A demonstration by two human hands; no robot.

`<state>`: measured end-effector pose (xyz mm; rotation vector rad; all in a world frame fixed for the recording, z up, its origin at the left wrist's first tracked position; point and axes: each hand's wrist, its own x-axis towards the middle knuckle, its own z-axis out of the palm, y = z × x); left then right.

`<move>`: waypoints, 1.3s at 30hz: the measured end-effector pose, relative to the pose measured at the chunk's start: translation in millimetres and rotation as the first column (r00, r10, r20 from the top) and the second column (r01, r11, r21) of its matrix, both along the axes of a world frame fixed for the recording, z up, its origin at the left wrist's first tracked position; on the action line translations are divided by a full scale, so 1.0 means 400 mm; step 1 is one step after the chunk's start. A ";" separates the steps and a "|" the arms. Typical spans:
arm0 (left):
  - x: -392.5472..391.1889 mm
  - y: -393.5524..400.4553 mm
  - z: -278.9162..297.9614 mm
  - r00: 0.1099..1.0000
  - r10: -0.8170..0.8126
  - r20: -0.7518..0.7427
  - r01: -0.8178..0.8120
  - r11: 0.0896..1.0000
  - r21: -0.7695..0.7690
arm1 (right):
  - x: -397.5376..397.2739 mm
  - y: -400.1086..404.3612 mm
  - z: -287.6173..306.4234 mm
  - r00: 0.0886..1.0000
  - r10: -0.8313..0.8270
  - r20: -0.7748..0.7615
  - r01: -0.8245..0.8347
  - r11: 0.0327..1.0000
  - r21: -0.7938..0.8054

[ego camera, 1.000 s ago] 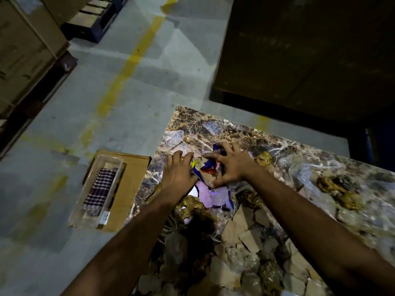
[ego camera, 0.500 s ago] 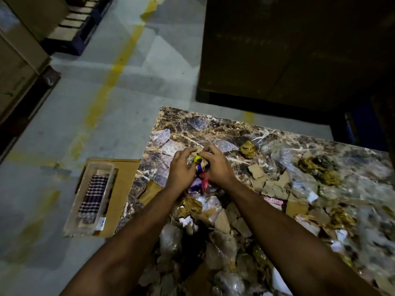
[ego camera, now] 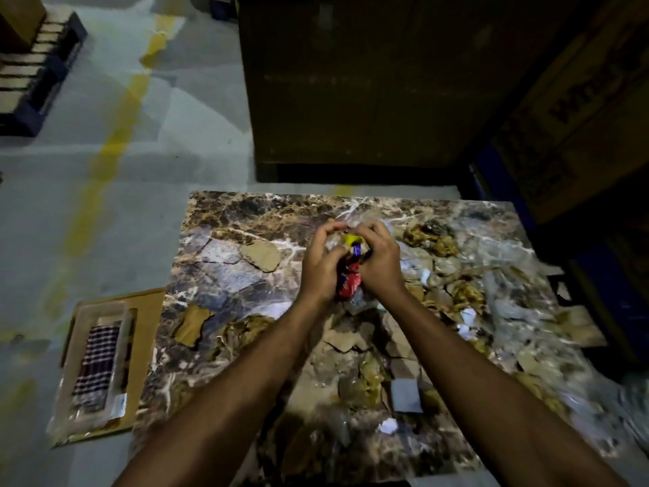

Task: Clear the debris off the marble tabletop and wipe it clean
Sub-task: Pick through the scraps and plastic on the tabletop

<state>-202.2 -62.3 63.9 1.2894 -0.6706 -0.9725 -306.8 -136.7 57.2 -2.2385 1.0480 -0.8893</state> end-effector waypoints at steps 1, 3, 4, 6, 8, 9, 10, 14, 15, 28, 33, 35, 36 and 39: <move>-0.033 -0.008 -0.004 0.999 -0.034 -0.008 0.034 0.999 -0.013 | -0.034 0.001 -0.001 0.999 -0.031 0.016 0.031 0.999 0.017; -0.100 -0.033 -0.019 0.995 -0.083 0.051 0.083 0.996 0.012 | -0.112 -0.002 -0.009 0.996 -0.087 0.012 0.086 0.994 0.067; -0.132 -0.043 -0.028 0.990 -0.101 0.096 0.097 0.994 0.044 | -0.150 -0.005 -0.015 0.995 -0.102 -0.009 0.102 0.992 0.078; -0.189 -0.058 -0.049 0.974 -0.138 0.179 0.120 0.987 0.109 | -0.218 -0.009 -0.037 0.991 -0.119 -0.064 0.123 0.990 0.067; -0.254 -0.064 -0.074 0.956 -0.163 0.245 0.123 0.978 0.168 | -0.284 -0.018 -0.073 0.985 -0.110 -0.133 0.118 0.992 0.052; -0.280 -0.066 -0.086 0.944 -0.181 0.275 0.132 0.973 0.189 | -0.311 -0.026 -0.093 0.977 -0.098 -0.188 0.111 0.992 0.058; -0.303 -0.068 -0.100 0.931 -0.201 0.304 0.143 0.969 0.203 | -0.334 -0.034 -0.107 0.961 -0.071 -0.266 0.096 0.992 0.082; -0.335 -0.066 -0.174 0.783 -0.311 0.539 0.140 0.932 0.334 | -0.389 -0.069 -0.122 0.803 0.217 -0.555 -0.087 0.964 0.251; -0.333 -0.064 -0.184 0.721 -0.349 0.599 0.117 0.913 0.391 | -0.401 -0.080 -0.122 0.772 0.274 -0.573 -0.138 0.953 0.270; -0.303 0.018 -0.113 0.567 -0.375 0.734 0.066 0.908 0.413 | -0.507 -0.110 -0.002 0.596 0.345 -0.726 -0.225 0.939 0.261; -0.257 0.074 -0.085 0.575 -0.347 0.741 0.070 0.923 0.378 | -0.484 -0.072 0.049 0.679 0.239 -0.695 -0.203 0.970 0.135; -0.227 0.112 -0.073 0.576 -0.328 0.748 0.060 0.930 0.362 | -0.445 -0.047 0.061 0.719 0.209 -0.663 -0.205 0.975 0.086; -0.215 0.130 -0.067 0.572 -0.320 0.755 0.052 0.933 0.356 | -0.427 -0.033 0.063 0.731 0.204 -0.652 -0.210 0.975 0.069; -0.178 0.211 -0.062 0.591 -0.263 0.763 -0.007 0.944 0.330 | -0.354 0.036 0.057 0.737 0.247 -0.629 -0.269 0.961 0.062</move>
